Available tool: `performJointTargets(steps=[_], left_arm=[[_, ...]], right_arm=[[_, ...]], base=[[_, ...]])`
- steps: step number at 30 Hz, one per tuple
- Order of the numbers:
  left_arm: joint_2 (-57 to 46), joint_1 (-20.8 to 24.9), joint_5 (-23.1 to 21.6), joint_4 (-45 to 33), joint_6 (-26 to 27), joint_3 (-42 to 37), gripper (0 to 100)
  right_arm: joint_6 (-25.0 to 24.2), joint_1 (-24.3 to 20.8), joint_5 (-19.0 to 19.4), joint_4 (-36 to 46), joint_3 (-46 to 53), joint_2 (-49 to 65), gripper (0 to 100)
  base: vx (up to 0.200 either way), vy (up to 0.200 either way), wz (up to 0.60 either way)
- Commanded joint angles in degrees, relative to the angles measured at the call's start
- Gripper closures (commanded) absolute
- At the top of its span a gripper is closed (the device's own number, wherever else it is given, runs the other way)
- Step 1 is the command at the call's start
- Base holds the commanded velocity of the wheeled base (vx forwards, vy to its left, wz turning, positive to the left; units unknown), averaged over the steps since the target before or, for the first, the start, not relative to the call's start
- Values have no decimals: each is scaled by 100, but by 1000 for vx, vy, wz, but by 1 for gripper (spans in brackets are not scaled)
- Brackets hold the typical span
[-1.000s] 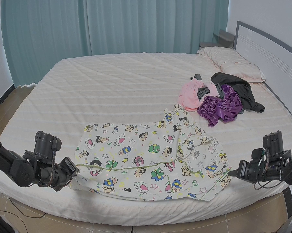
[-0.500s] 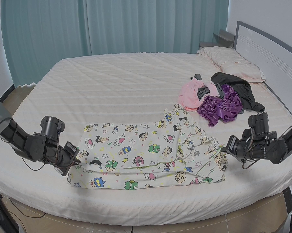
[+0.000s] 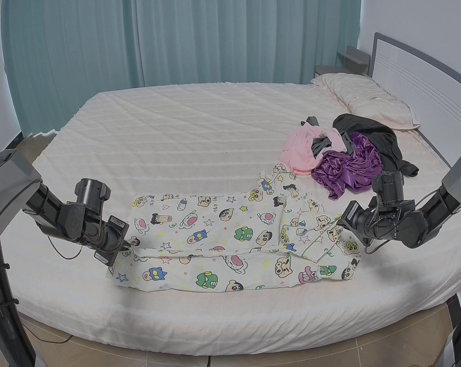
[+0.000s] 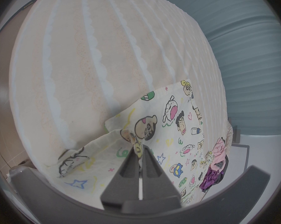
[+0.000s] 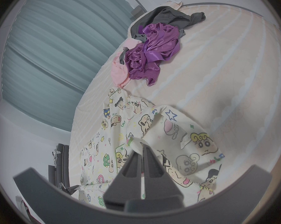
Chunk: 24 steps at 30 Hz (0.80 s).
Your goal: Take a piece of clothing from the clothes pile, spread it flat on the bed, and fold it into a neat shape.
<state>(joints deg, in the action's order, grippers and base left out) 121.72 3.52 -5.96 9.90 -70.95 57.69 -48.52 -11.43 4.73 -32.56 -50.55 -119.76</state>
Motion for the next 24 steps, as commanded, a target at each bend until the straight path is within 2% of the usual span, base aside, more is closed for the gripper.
performJointTargets(steps=[1, 2, 4, 5, 11, 13, 15, 20, 24], left_arm=[[194, -18, 16, 3, -24, 138, 100], [203, -18, 16, 3, -24, 164, 0], [211, -27, 7, 3, -24, 182, 0], [211, -27, 16, 3, -24, 182, 0], [185, -133, -19, 3, -42, 138, 0], [132, -203, -45, 3, -42, 85, 0], [-87, -317, -107, -32, -24, -108, 0], [-931, -511, -652, -6, -15, -741, 0], [-1458, -519, -766, 21, -51, -1242, 0]], right_arm=[[-35, -17, -7, -31, -113, -276, 100], [-44, -17, 10, -93, -139, -293, 100], [-88, 1, 19, -136, -200, -337, 100], [-96, 1, 19, -136, -200, -346, 0], [-184, 45, -16, -128, -130, -355, 0], [-378, 106, -86, -93, -113, -302, 0], [-993, 106, -297, -40, -104, -109, 0], [-1705, -105, -385, 198, 116, 225, 0], [-2311, -395, -543, 259, 116, 172, 0]], base=[[0, 0, 0], [0, 0, 0], [0, 0, 0], [0, 0, 0], [0, 0, 0], [0, 0, 0], [0, 0, 0], [0, 0, 0], [0, 0, 0]])
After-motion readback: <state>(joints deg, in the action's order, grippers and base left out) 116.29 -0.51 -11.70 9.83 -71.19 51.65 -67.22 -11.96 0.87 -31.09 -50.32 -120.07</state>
